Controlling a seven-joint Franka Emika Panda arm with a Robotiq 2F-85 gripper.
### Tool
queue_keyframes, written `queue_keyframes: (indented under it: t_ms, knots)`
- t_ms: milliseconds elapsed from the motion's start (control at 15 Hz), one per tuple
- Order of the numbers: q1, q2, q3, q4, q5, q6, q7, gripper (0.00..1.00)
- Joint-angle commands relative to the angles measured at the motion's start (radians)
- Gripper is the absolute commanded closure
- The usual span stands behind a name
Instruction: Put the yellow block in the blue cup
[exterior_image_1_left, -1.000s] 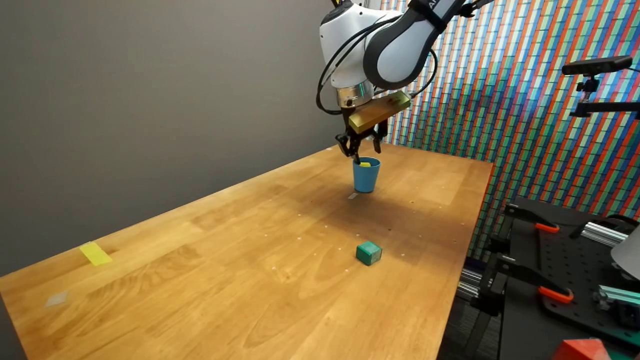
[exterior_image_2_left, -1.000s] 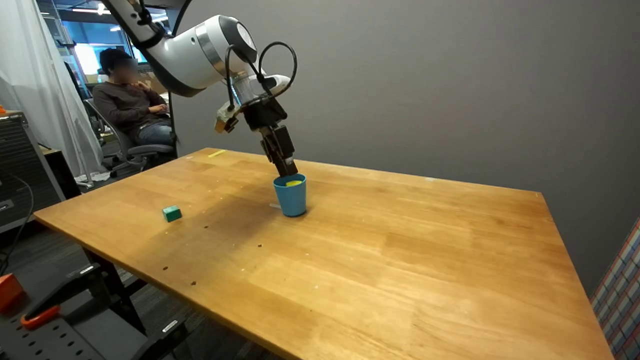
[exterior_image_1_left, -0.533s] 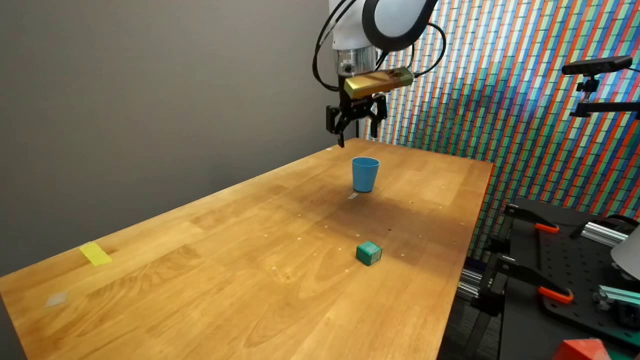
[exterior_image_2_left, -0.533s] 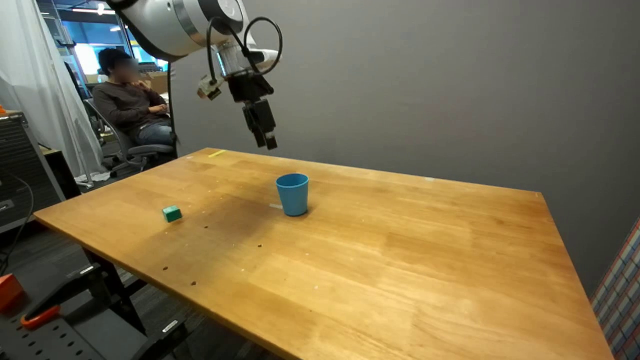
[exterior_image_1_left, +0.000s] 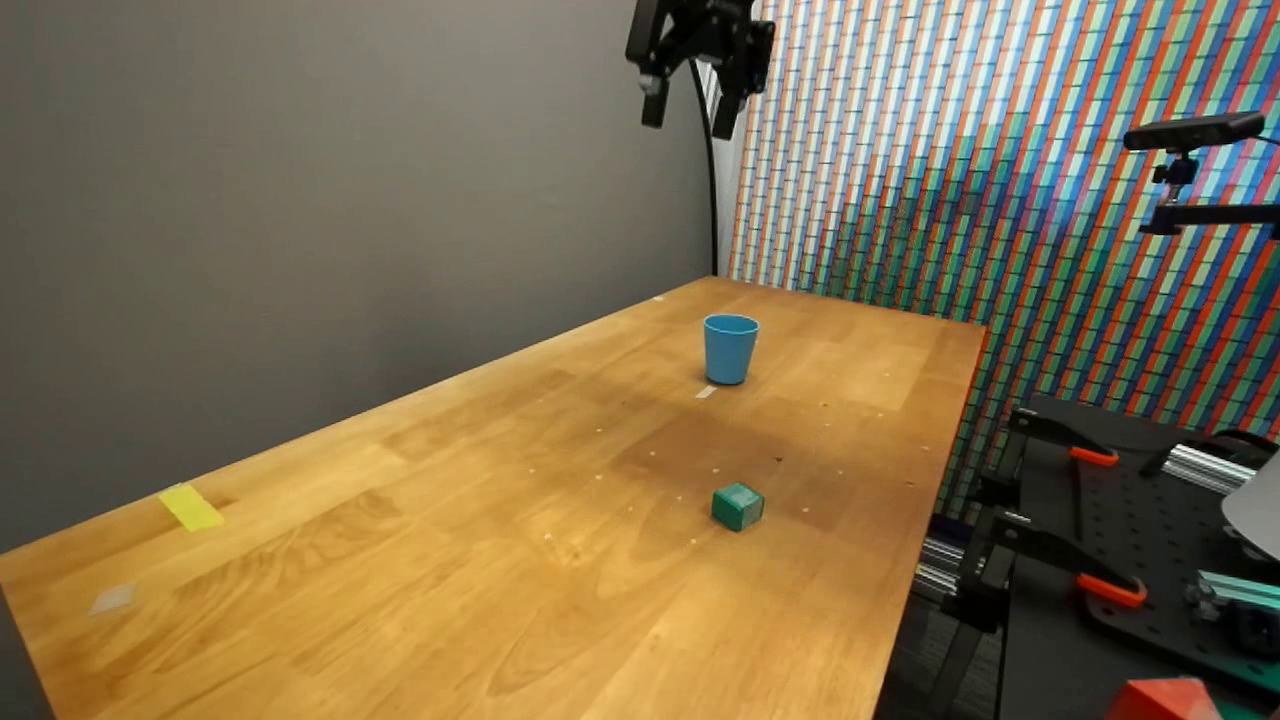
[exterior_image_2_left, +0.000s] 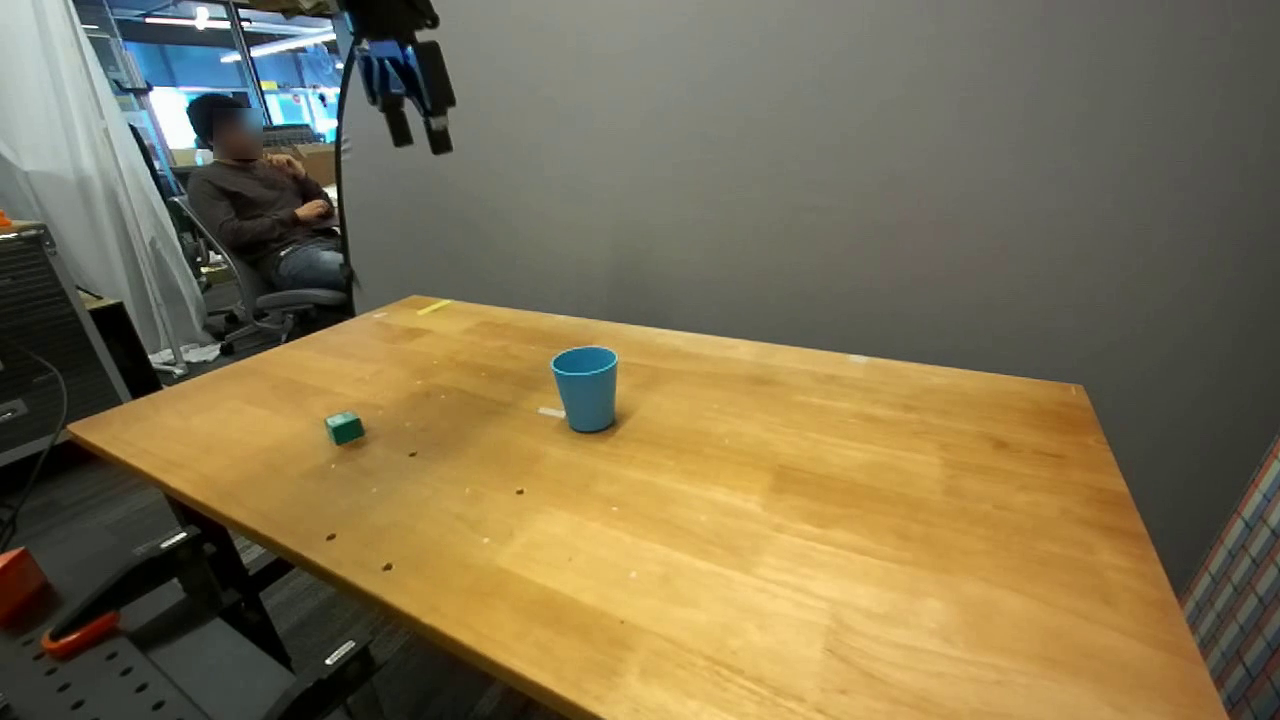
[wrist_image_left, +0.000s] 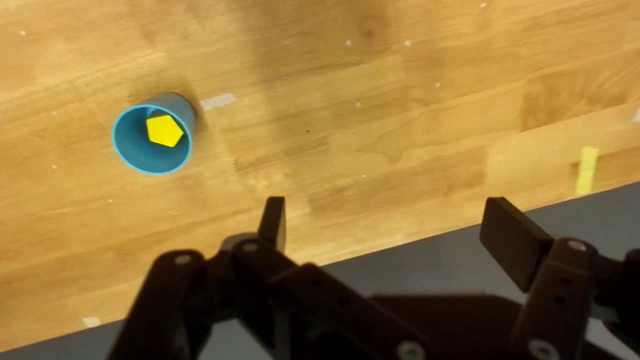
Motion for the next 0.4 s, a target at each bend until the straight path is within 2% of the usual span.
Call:
queue_keyframes:
  t_ms: [0, 67, 333]
  knots:
    - [0.015, -0.125, 0.021, -0.005, 0.157, -0.104, -0.212, 0.00]
    - [-0.010, -0.066, 0.035, 0.004, 0.088, -0.061, -0.111, 0.00]
    - [-0.011, -0.074, 0.041, -0.001, 0.098, -0.073, -0.120, 0.00]
